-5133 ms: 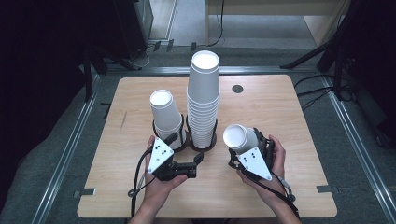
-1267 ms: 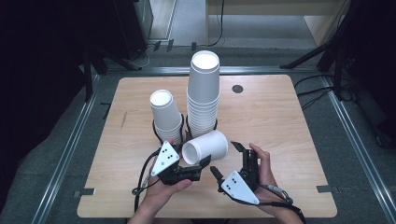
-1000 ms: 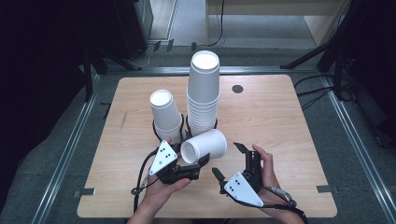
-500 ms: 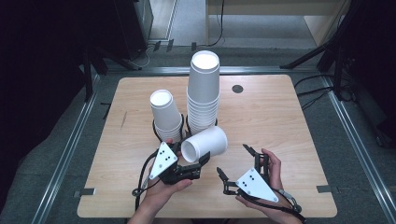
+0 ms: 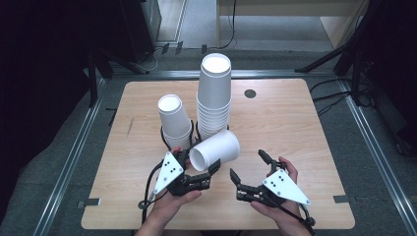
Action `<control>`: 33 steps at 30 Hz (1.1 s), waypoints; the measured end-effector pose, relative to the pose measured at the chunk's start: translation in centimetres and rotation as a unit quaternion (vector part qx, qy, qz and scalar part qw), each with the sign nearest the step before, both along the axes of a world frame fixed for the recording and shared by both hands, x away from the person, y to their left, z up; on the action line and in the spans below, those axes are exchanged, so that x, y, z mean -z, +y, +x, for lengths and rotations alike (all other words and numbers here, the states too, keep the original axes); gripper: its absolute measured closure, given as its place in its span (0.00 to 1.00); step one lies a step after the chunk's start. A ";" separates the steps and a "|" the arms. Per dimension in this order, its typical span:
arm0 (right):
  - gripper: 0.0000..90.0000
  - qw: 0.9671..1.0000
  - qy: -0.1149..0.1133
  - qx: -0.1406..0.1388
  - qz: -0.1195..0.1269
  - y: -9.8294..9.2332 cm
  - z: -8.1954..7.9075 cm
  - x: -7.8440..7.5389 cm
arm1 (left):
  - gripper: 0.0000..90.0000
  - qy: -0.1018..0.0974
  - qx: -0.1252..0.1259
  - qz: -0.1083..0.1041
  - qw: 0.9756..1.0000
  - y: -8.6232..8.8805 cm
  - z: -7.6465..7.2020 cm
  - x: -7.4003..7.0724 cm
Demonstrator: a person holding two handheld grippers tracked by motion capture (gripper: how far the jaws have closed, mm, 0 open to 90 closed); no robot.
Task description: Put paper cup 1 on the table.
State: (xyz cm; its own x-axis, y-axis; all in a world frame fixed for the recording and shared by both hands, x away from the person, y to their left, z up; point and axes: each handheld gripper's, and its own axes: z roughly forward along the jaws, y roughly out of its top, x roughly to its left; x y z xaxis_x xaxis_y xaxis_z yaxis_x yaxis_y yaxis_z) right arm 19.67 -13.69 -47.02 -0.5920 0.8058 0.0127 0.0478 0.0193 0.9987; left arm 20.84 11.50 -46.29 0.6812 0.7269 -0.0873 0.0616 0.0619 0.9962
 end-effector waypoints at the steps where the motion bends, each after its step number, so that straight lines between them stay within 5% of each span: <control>1: 0.05 1.000 0.000 0.000 0.000 0.0 0.0 0.0 | 0.24 0.000 0.000 0.000 1.000 0.0 0.0 0.0; 11: 0.06 0.996 0.035 -0.006 0.081 0.1 -0.7 -1.2 | 0.24 -0.016 0.013 -0.003 1.000 -0.4 -0.4 0.0; 14: 0.09 0.992 0.058 -0.011 0.113 0.3 -0.7 -1.1 | 0.24 -0.017 0.015 -0.003 1.000 -0.6 -0.3 0.2; 17: 0.09 0.992 0.064 -0.009 0.110 0.4 -0.7 -0.9 | 0.24 -0.017 0.018 -0.005 1.000 -0.8 -0.1 0.3; 21: 0.16 0.987 0.088 -0.008 0.137 -0.1 -0.6 -0.8 | 0.24 -0.023 0.023 -0.010 0.999 -1.1 0.0 0.5; 22: 0.15 0.979 0.112 -0.014 0.168 -0.4 -0.5 -1.0 | 0.24 -0.028 0.022 -0.012 0.999 -1.3 0.0 0.6; 24: 0.15 0.976 0.121 -0.012 0.179 -0.5 -0.5 -1.1 | 0.24 -0.030 0.023 -0.014 0.999 -1.4 0.0 0.6; 25: 0.09 0.970 0.137 -0.013 0.200 -0.7 -0.5 -1.2 | 0.24 -0.035 0.023 -0.017 0.999 -1.6 0.1 0.6; 26: 0.09 0.970 0.137 -0.013 0.200 -0.7 -0.5 -1.2 | 0.24 -0.035 0.023 -0.017 0.999 -1.6 0.1 0.6; 27: 0.05 0.963 0.157 -0.023 0.216 -0.8 -0.6 -1.3 | 0.24 -0.038 0.025 -0.018 0.999 -1.8 0.1 0.7; 31: 0.00 0.952 0.194 -0.026 0.235 -1.1 -0.8 -1.7 | 0.24 -0.047 0.027 -0.022 0.998 -2.2 0.2 0.7; 32: 0.00 0.952 0.194 -0.026 0.235 -1.1 -0.8 -1.7 | 0.24 -0.047 0.027 -0.022 0.998 -2.2 0.2 0.7; 33: 0.00 0.939 0.221 -0.018 0.264 -1.4 -0.7 -1.7 | 0.24 -0.050 0.027 -0.023 0.998 -2.3 0.2 0.7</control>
